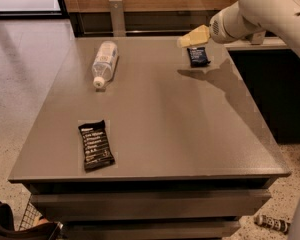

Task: Pick rxbar blueberry

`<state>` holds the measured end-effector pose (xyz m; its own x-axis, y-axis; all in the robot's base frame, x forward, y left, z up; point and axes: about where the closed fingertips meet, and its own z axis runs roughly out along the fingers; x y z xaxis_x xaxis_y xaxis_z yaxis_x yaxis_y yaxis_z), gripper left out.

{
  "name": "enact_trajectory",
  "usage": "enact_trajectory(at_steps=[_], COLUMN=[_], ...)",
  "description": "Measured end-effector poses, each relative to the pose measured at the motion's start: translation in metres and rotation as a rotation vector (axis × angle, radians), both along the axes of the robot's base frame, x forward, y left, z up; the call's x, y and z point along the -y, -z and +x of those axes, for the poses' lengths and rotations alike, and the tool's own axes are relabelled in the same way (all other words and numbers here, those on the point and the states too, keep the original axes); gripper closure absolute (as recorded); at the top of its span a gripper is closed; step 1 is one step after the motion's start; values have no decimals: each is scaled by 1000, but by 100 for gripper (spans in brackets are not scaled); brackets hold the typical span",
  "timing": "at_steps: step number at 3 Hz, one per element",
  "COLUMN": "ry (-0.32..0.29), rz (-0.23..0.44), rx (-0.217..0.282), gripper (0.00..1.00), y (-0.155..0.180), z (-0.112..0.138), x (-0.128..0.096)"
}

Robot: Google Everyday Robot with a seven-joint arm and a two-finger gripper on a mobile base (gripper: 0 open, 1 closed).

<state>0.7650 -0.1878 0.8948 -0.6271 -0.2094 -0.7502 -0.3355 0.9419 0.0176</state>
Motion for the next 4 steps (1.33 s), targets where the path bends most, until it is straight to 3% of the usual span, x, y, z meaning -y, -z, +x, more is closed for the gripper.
enact_trajectory(at_steps=[2, 4], ry=[46, 54], rz=[14, 73], rx=[-16, -53], gripper=[0, 0], y=[32, 66], z=[45, 58], x=[15, 7])
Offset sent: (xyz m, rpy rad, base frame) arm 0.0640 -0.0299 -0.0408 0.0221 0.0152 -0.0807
